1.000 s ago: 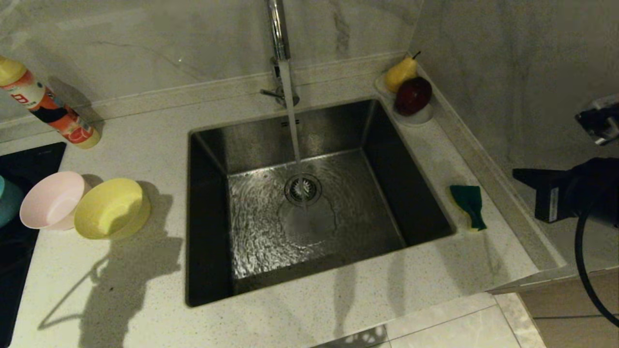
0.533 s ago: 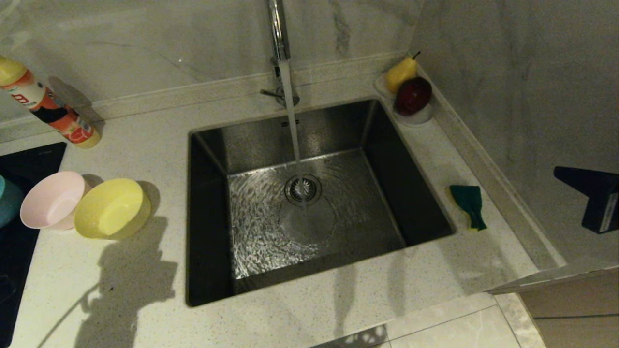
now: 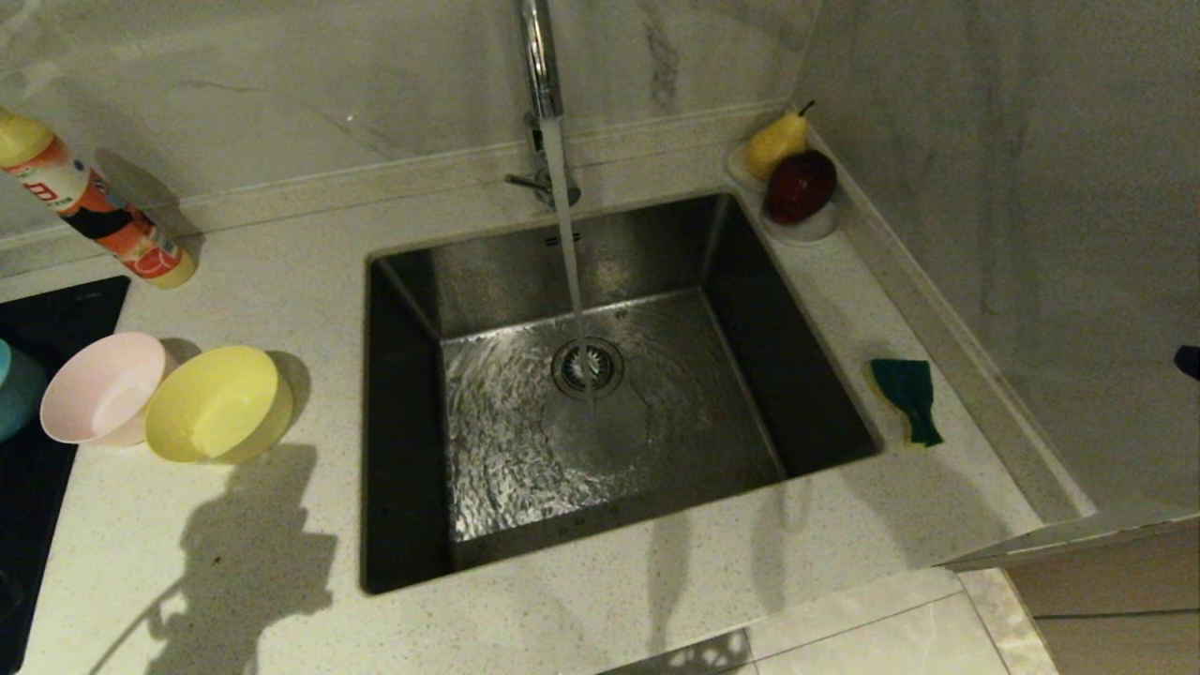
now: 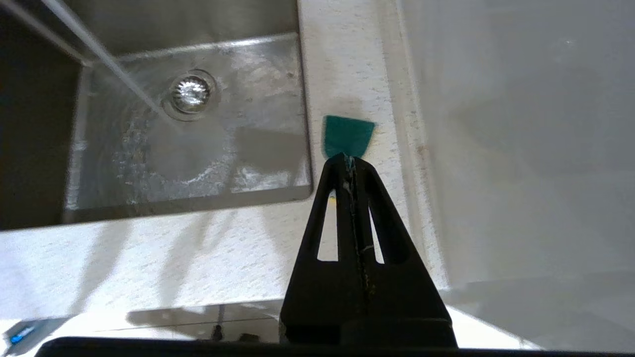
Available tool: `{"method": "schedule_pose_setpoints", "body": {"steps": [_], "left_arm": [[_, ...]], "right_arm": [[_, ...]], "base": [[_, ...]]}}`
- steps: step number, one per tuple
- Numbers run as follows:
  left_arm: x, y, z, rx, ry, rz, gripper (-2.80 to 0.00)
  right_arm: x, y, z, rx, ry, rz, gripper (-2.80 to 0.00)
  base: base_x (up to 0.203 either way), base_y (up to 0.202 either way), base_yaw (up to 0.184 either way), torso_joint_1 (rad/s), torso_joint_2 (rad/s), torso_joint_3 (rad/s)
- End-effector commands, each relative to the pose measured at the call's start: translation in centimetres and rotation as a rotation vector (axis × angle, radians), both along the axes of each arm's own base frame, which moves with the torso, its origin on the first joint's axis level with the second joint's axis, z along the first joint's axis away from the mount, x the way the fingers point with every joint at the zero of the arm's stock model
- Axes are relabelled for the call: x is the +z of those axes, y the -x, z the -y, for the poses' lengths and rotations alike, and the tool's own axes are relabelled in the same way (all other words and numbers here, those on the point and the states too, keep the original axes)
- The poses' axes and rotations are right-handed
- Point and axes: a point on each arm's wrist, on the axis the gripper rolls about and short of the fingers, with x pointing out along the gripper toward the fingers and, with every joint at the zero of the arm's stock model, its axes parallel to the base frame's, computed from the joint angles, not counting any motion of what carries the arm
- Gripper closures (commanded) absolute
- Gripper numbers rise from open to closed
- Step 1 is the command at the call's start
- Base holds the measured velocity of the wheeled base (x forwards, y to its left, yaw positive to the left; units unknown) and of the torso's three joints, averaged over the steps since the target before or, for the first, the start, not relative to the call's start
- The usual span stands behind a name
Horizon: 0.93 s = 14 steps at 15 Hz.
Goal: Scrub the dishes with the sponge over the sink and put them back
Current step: Turn off the faucet
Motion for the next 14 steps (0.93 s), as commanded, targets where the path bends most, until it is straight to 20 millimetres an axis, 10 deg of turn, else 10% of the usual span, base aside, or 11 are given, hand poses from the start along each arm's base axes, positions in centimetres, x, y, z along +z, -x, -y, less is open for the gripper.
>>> {"method": "schedule_pose_setpoints", "body": {"steps": [1,14], "left_arm": [[0.1,0.2,0.0,0.0,-0.001,0.008,0.0],[-0.6,0.5,0.0,-0.002,0.006,0.004,0.0]], "right_arm": [[-0.3,1.6,0.2,0.048,-0.024,0.028,0.0],[-4.2,5.6,2.9,-0.183,-0.036,0.066,0.0]], "base": [[0.0,0.0,0.0,0.0,0.0,0.0],[0.0,0.0,0.0,0.0,0.0,0.0]]}}
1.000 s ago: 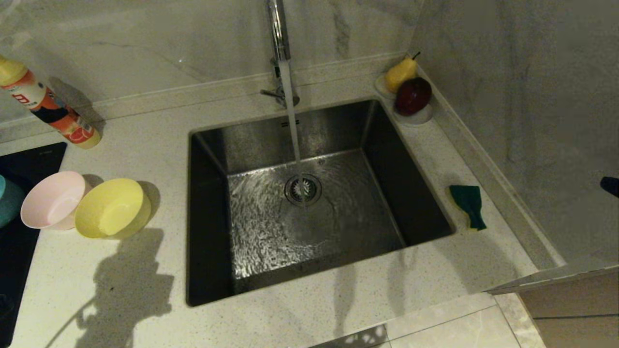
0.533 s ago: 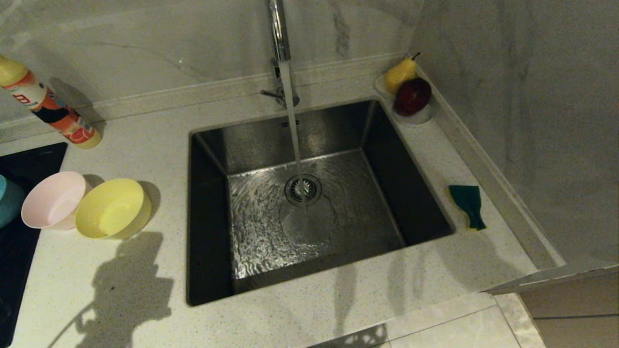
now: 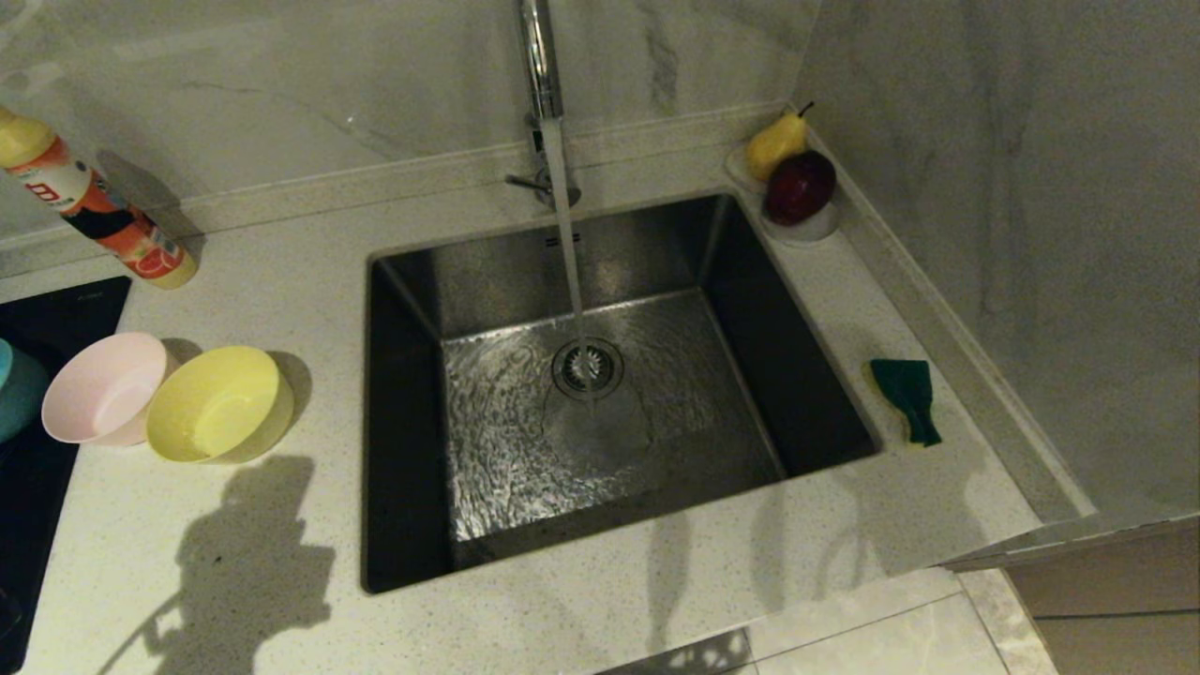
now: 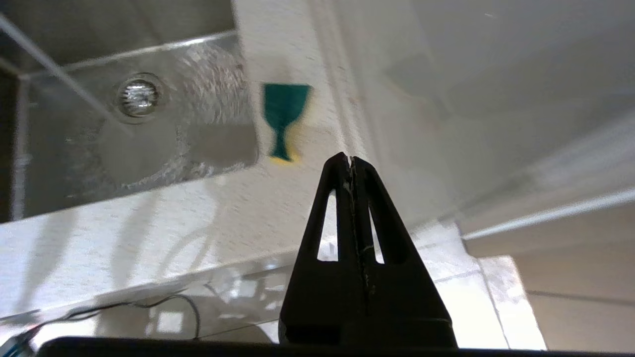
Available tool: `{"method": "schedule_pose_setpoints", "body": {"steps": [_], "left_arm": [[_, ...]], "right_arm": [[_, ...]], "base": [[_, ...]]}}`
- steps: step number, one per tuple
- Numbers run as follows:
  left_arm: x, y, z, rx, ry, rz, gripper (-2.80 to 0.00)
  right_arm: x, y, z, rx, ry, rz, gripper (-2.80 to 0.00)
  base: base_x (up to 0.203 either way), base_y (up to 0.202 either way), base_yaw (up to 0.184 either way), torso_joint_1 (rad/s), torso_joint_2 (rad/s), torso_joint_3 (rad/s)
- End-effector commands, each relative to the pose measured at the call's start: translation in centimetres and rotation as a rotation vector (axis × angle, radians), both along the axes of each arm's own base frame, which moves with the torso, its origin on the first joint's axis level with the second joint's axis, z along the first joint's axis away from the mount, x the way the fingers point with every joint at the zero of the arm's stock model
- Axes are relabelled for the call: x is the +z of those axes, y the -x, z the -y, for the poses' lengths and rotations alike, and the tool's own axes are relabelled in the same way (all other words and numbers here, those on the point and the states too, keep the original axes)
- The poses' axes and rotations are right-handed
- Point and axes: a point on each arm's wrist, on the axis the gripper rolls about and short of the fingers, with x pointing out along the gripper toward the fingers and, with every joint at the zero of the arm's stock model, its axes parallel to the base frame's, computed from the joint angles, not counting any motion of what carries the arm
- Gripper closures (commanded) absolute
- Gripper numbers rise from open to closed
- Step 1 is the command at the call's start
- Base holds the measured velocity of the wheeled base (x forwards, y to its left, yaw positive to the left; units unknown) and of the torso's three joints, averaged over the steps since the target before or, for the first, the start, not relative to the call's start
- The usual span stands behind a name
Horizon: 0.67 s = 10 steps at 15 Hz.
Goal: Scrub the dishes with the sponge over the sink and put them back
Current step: Turn off the faucet
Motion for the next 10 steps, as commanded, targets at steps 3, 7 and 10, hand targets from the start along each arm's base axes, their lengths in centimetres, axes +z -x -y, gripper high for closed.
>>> {"method": "schedule_pose_setpoints", "body": {"steps": [3,7,10], "left_arm": [[-0.3,0.4,0.0,-0.003,0.0,0.003,0.0],[-0.4,0.4,0.0,-0.006,0.0,0.002,0.0],[-0.9,0.2,0.0,-0.011,0.003,-0.015,0.0]], "right_arm": [[-1.1,2.6,0.4,0.022,-0.013,0.074,0.0],[-4.1,5.0,0.4,0.152,-0.016,0.112,0.0],[-6.4,5.8,0.4,0.181,-0.014,0.109,0.0]], "base": [[0.0,0.0,0.0,0.0,0.0,0.0],[0.0,0.0,0.0,0.0,0.0,0.0],[0.0,0.0,0.0,0.0,0.0,0.0]]}}
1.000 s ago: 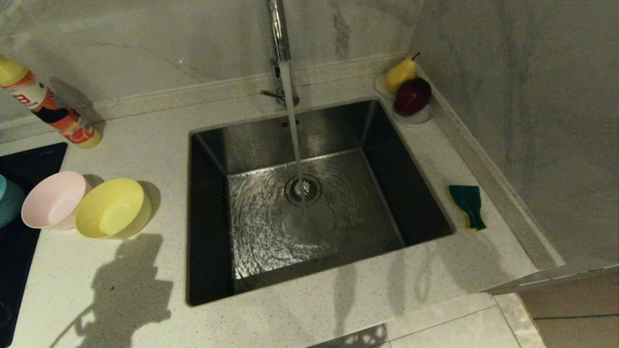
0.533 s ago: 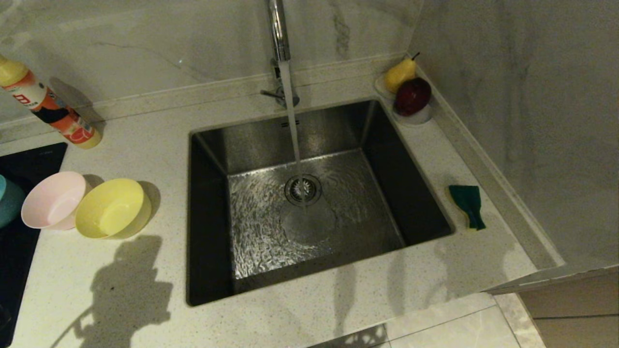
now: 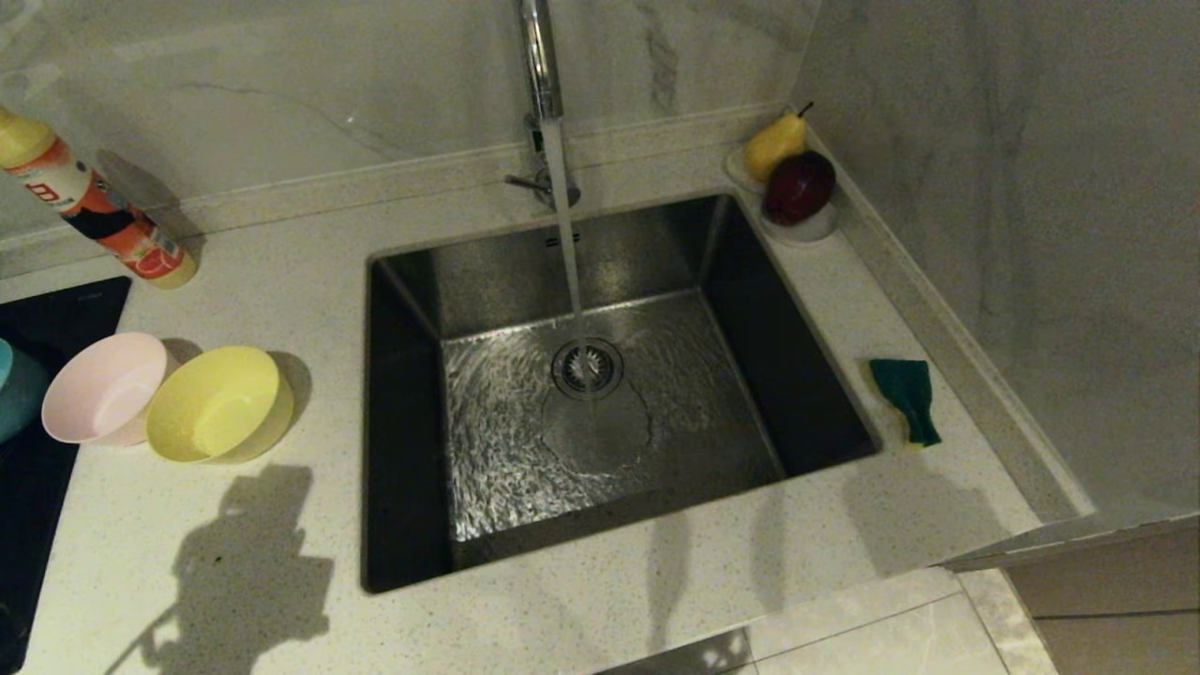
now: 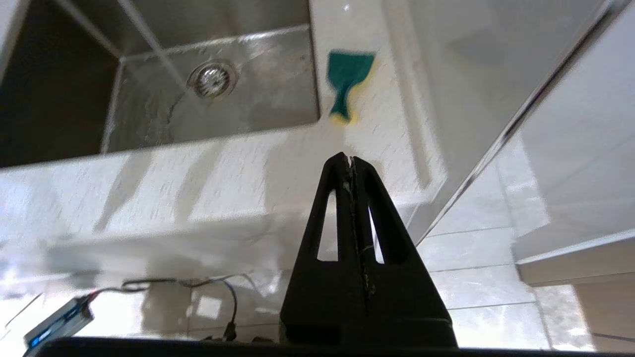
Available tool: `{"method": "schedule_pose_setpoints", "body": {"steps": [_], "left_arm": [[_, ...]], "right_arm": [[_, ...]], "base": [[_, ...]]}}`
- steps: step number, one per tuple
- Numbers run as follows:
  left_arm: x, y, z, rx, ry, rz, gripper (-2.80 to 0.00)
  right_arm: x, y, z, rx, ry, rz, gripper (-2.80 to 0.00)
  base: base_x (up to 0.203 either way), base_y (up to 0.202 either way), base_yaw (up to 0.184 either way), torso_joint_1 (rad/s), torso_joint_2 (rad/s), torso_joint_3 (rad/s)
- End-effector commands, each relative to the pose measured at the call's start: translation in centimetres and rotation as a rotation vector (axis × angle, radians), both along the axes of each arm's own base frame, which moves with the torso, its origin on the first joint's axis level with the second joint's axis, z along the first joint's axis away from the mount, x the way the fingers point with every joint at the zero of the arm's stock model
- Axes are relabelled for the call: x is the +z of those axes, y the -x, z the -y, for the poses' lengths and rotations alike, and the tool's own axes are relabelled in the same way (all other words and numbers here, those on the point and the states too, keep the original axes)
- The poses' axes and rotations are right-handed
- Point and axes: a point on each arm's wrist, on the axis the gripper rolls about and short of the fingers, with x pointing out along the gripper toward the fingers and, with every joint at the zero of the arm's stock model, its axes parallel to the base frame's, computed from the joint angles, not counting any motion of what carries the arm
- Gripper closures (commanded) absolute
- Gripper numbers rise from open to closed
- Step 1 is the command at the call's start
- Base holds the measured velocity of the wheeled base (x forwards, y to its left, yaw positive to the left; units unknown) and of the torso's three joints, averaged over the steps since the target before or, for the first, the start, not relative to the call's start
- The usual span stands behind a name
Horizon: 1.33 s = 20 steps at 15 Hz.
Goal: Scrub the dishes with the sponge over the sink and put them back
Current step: Turn off the faucet
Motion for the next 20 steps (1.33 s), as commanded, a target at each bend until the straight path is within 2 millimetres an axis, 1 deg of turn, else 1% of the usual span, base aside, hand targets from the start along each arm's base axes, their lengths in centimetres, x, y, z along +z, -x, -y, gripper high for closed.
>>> {"method": "schedule_pose_setpoints", "body": {"steps": [1,3,4,6,7,9,10,13,15,17,20], "left_arm": [[-0.6,-0.2,0.0,0.001,0.004,-0.024,0.0],[-0.9,-0.2,0.0,0.003,0.008,-0.03,0.0],[-0.9,-0.1,0.0,0.003,0.008,-0.024,0.0],[-1.0,0.0,0.0,0.0,0.007,-0.024,0.0],[-0.9,0.0,0.0,0.0,0.007,-0.019,0.0],[-0.9,0.1,0.0,-0.001,0.011,-0.008,0.0],[-0.9,0.2,0.0,0.0,0.015,0.0,0.0],[-1.3,0.5,0.1,-0.016,0.028,0.001,0.0],[-1.4,0.6,0.1,-0.016,0.039,0.0,0.0],[-1.5,0.6,0.1,-0.019,0.039,0.006,0.0],[-1.3,0.8,0.1,-0.027,0.04,0.028,0.0]], "right_arm": [[-1.9,1.1,0.0,0.024,-0.004,0.028,0.0],[-3.4,0.6,0.0,0.019,-0.001,-0.018,0.0],[-3.7,0.5,0.0,-0.001,0.0,-0.025,0.0],[-3.7,0.6,-0.1,-0.066,0.007,-0.033,0.0],[-3.8,0.7,-0.2,-0.049,0.011,-0.038,0.0],[-4.7,1.7,-0.3,-0.015,0.009,-0.005,0.0],[-5.6,2.1,-0.4,-0.008,0.008,-0.001,0.0],[-9.9,1.9,-0.3,-0.013,0.018,-0.051,0.0],[-10.4,2.0,-0.1,-0.077,0.023,-0.04,0.0],[-11.1,2.2,0.2,-0.219,0.027,-0.118,0.0],[-11.4,2.4,0.2,-0.215,0.059,-0.118,0.0]], "base": [[0.0,0.0,0.0,0.0,0.0,0.0],[0.0,0.0,0.0,0.0,0.0,0.0],[0.0,0.0,0.0,0.0,0.0,0.0],[0.0,0.0,0.0,0.0,0.0,0.0],[0.0,0.0,0.0,0.0,0.0,0.0],[0.0,0.0,0.0,0.0,0.0,0.0],[0.0,0.0,0.0,0.0,0.0,0.0],[0.0,0.0,0.0,0.0,0.0,0.0],[0.0,0.0,0.0,0.0,0.0,0.0],[0.0,0.0,0.0,0.0,0.0,0.0],[0.0,0.0,0.0,0.0,0.0,0.0]]}}
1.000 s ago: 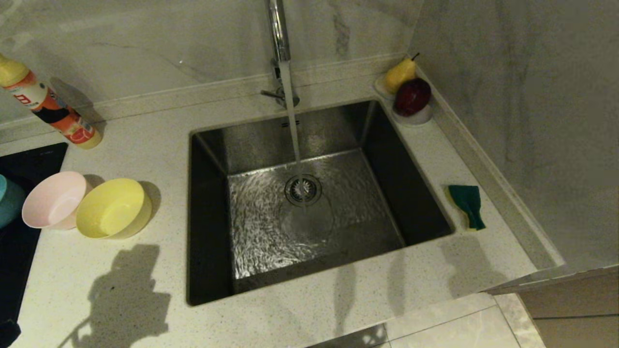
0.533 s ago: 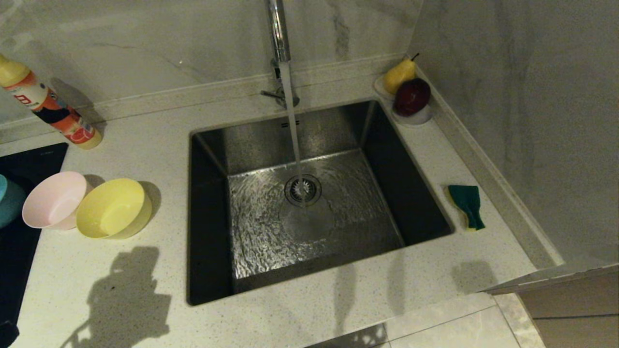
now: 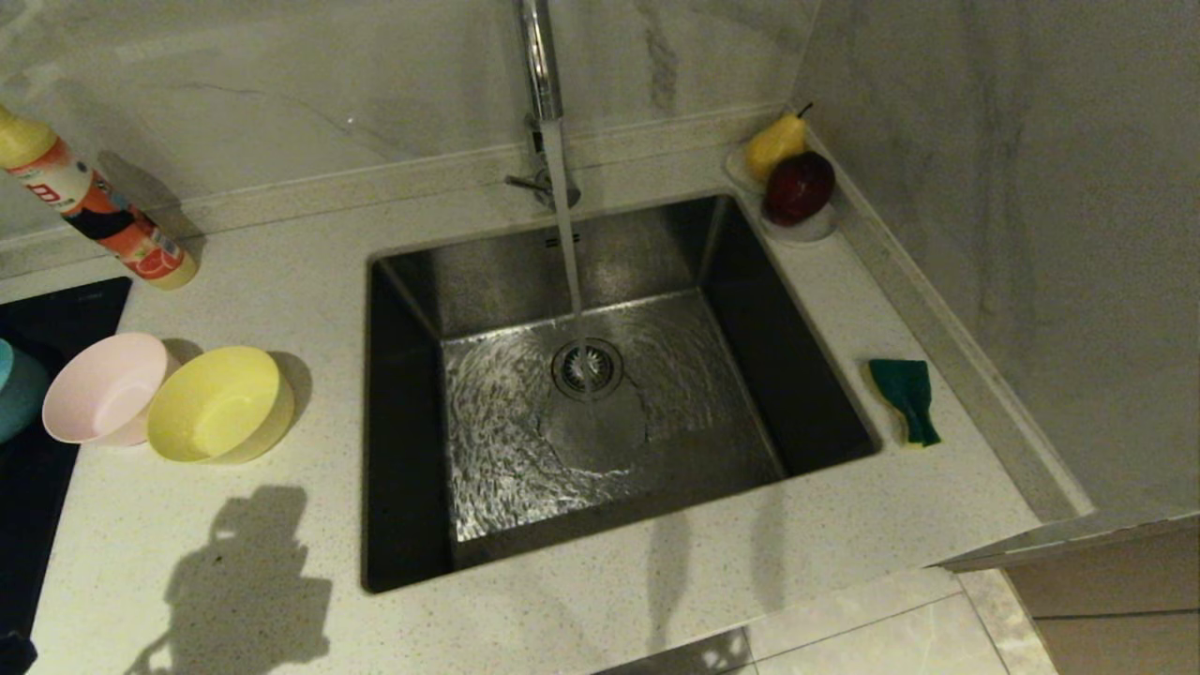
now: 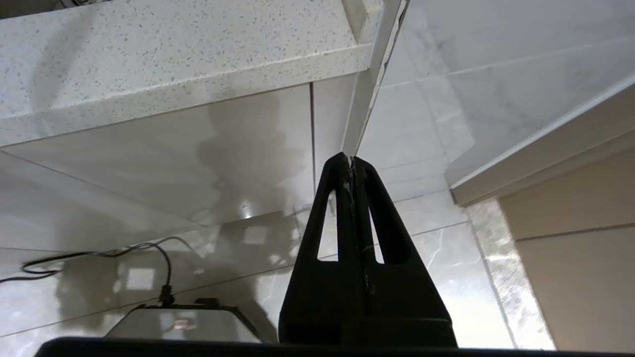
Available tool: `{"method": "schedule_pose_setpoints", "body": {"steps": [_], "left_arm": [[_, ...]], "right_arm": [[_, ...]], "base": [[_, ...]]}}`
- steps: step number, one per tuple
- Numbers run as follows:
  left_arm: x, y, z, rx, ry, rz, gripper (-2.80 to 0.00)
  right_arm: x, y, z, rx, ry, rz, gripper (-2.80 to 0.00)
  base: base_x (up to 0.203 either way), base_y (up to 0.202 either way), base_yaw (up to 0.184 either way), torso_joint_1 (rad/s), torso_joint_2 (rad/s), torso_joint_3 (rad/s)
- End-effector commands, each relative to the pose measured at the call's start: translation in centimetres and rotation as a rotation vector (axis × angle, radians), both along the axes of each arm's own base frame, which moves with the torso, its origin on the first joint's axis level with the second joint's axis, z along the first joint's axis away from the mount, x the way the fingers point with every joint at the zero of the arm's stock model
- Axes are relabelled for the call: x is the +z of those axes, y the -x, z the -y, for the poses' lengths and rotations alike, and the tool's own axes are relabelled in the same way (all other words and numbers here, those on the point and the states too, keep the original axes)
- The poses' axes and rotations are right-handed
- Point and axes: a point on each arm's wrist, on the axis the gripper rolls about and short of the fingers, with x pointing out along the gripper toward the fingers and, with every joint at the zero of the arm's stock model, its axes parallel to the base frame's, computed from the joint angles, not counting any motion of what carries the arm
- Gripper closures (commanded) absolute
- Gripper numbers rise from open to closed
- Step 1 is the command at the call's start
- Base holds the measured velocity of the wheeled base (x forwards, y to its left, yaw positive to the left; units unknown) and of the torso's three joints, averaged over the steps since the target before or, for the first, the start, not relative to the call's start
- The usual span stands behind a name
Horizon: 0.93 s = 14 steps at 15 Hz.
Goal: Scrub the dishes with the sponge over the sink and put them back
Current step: Turn off the faucet
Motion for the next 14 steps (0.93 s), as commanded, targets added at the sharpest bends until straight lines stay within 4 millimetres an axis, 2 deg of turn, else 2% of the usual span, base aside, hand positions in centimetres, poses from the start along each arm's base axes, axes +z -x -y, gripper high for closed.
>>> {"method": "schedule_pose_setpoints", "body": {"steps": [1,8,12,14], "left_arm": [[0.2,0.2,0.0,-0.002,-0.001,0.017,0.0],[0.4,1.4,0.1,-0.001,0.036,0.069,0.0],[0.0,3.1,0.2,0.004,0.037,0.141,0.0],[0.0,3.2,0.2,0.034,0.036,0.154,0.0]], "right_arm": [[-0.2,0.1,0.0,0.003,0.03,-0.004,0.0],[-0.3,0.1,0.0,0.009,0.017,-0.002,0.0],[-0.3,0.1,0.0,0.009,0.017,-0.002,0.0],[-0.2,0.1,0.0,0.009,0.017,-0.001,0.0]], "base": [[0.0,0.0,0.0,0.0,0.0,0.0],[0.0,0.0,0.0,0.0,0.0,0.0],[0.0,0.0,0.0,0.0,0.0,0.0],[0.0,0.0,0.0,0.0,0.0,0.0]]}}
